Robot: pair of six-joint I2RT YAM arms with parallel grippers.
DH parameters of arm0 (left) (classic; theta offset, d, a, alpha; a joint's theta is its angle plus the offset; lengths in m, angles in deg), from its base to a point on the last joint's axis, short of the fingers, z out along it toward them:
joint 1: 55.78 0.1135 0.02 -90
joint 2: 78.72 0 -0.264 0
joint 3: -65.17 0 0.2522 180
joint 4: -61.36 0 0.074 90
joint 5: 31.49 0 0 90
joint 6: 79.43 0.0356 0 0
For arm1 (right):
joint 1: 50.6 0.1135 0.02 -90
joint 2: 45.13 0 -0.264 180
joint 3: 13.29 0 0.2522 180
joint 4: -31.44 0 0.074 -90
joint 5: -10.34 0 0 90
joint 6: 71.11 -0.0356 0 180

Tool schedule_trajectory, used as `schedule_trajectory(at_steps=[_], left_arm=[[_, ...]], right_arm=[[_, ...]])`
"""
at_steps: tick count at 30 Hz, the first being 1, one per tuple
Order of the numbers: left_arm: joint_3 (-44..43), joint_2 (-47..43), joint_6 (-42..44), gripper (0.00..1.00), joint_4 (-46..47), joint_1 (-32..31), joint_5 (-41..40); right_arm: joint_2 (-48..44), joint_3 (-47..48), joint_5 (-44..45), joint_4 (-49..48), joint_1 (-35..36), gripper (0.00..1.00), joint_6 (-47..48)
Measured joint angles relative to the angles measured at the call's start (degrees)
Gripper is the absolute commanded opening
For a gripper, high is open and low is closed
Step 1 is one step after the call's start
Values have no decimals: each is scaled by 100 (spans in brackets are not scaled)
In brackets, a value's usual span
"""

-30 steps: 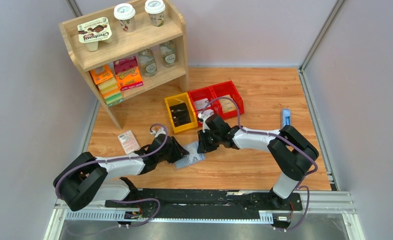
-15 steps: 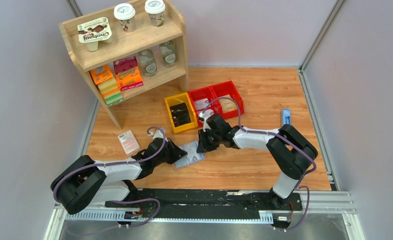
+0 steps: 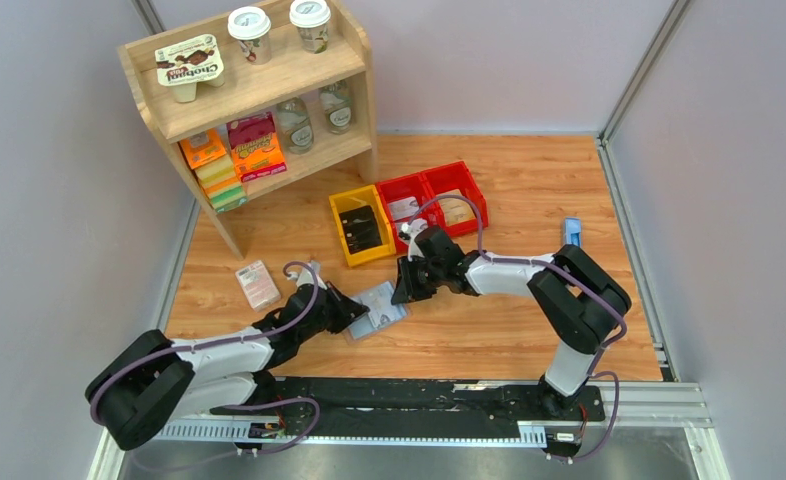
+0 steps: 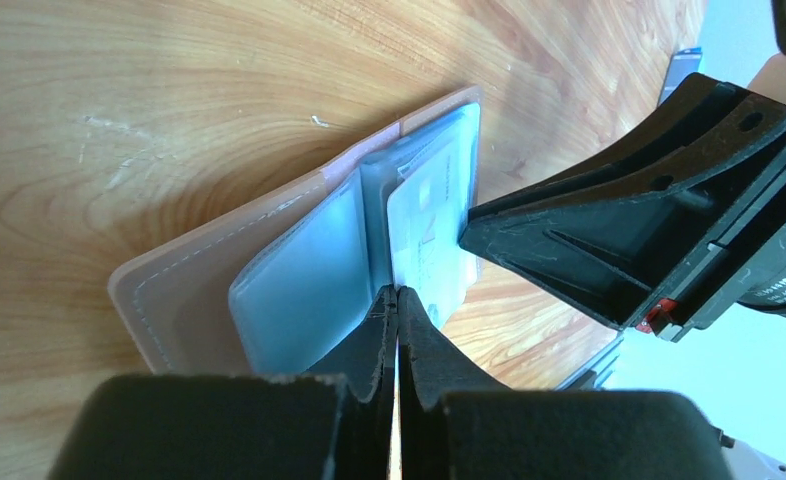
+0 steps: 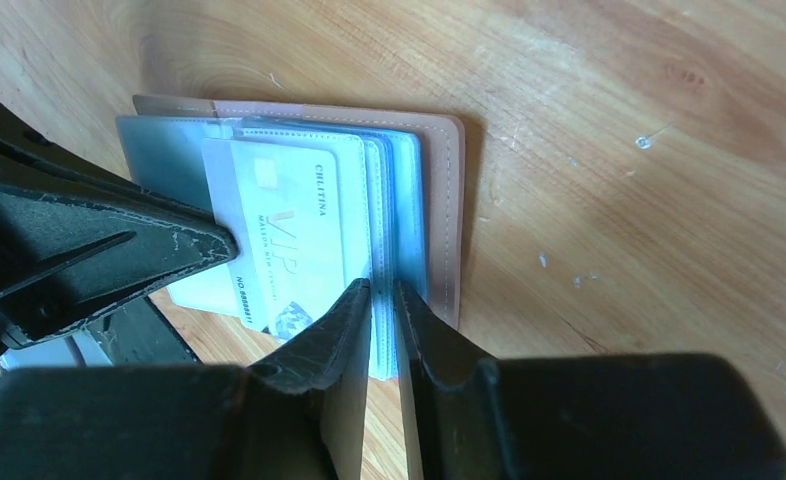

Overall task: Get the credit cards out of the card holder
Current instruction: Remove the credit card from the card holder.

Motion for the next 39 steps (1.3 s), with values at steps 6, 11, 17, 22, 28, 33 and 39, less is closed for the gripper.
schedule_trajectory(at_steps=[6, 11, 17, 22, 28, 33, 39], left_arm=[[122, -675, -254, 0, -656, -4, -238], [275, -1187, -472, 0, -1255, -4, -433], [350, -1423, -575, 0, -1530, -4, -538], [348, -1366, -542, 1, -1493, -4, -535], [302, -1233, -444, 1, -1379, -4, -511], [293, -1231, -382, 1, -1327, -4, -505], [291, -1217, -358, 1, -1244, -4, -485]], right_arm=[[39, 0, -81, -24, -74, 21, -157], [37, 4, -76, -20, -81, 25, -184], [-50, 79, 13, 190, -70, 40, -151], [-328, 157, 372, 691, -63, 49, 11], [-634, 411, 501, 890, 94, 42, 181], [-595, 494, 201, 686, 278, 35, 227], [-131, 494, -286, 289, 323, 31, 175]])
